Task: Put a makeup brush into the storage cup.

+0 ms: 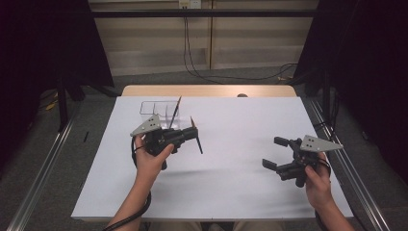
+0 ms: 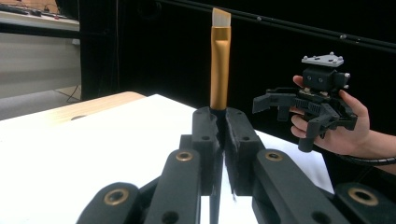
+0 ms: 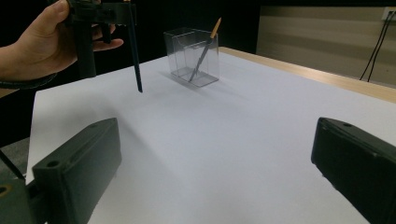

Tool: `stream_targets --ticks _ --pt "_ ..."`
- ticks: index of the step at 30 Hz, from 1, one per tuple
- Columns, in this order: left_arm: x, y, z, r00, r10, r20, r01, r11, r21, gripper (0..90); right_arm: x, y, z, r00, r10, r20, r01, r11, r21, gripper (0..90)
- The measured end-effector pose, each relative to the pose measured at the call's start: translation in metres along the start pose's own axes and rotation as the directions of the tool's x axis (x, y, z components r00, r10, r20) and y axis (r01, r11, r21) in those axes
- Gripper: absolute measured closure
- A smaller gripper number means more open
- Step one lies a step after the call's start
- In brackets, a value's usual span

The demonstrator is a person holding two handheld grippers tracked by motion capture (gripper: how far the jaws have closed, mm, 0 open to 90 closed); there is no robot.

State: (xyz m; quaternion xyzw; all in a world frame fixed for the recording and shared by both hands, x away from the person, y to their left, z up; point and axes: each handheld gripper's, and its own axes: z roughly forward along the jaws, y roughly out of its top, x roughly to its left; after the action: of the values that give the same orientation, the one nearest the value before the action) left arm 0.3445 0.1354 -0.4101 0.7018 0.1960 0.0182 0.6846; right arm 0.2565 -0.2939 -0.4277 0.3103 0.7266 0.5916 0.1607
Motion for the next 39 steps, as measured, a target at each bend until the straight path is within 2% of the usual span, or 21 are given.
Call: stream_targets --ticks 28,39 --pt "-0.001 0.002 -0.004 1.0000 0.006 -0.008 -0.006 1.0000 0.001 83.7 -0.001 -0.010 -0.016 0.9991 -0.020 0.036 0.019 1.000 0.014 0.9" --pt "0.001 0.004 -0.006 0.9998 0.010 -0.016 -0.010 0.9999 -0.002 83.7 -0.003 -0.012 -0.016 0.9993 -0.023 0.030 0.021 0.999 0.047 0.0"
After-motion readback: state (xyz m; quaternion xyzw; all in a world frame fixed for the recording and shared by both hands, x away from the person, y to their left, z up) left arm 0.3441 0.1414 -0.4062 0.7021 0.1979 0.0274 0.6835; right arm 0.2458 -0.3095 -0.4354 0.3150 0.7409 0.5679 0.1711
